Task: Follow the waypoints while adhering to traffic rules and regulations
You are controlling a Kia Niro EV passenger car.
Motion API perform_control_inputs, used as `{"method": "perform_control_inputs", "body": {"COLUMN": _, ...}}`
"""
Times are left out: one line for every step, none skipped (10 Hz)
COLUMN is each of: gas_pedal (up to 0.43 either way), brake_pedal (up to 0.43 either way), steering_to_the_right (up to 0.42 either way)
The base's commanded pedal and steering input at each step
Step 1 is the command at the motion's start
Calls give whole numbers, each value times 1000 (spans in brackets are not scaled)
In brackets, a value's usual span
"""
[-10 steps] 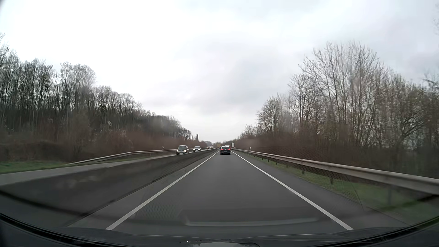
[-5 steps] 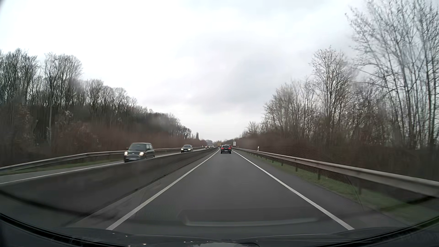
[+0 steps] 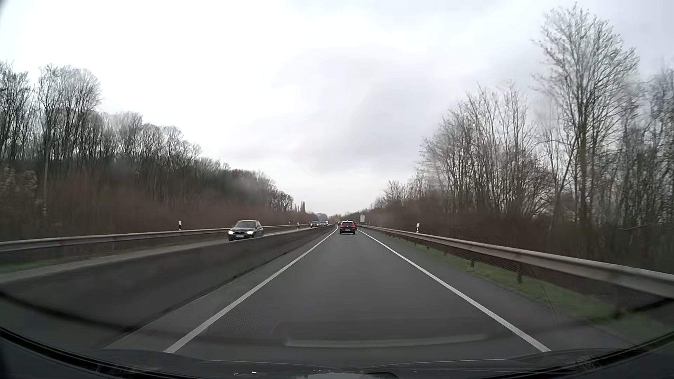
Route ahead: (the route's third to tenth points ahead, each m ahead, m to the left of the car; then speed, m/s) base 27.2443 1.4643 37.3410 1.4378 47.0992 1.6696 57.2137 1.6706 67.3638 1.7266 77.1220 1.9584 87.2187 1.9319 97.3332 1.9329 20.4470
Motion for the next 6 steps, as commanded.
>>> {"method": "perform_control_inputs", "body": {"gas_pedal": 110, "brake_pedal": 0, "steering_to_the_right": 1}}
{"method": "perform_control_inputs", "body": {"gas_pedal": 110, "brake_pedal": 0, "steering_to_the_right": 1}}
{"method": "perform_control_inputs", "body": {"gas_pedal": 110, "brake_pedal": 0, "steering_to_the_right": 1}}
{"method": "perform_control_inputs", "body": {"gas_pedal": 118, "brake_pedal": 0, "steering_to_the_right": 2}}
{"method": "perform_control_inputs", "body": {"gas_pedal": 130, "brake_pedal": 0, "steering_to_the_right": 1}}
{"method": "perform_control_inputs", "body": {"gas_pedal": 130, "brake_pedal": 0, "steering_to_the_right": 1}}
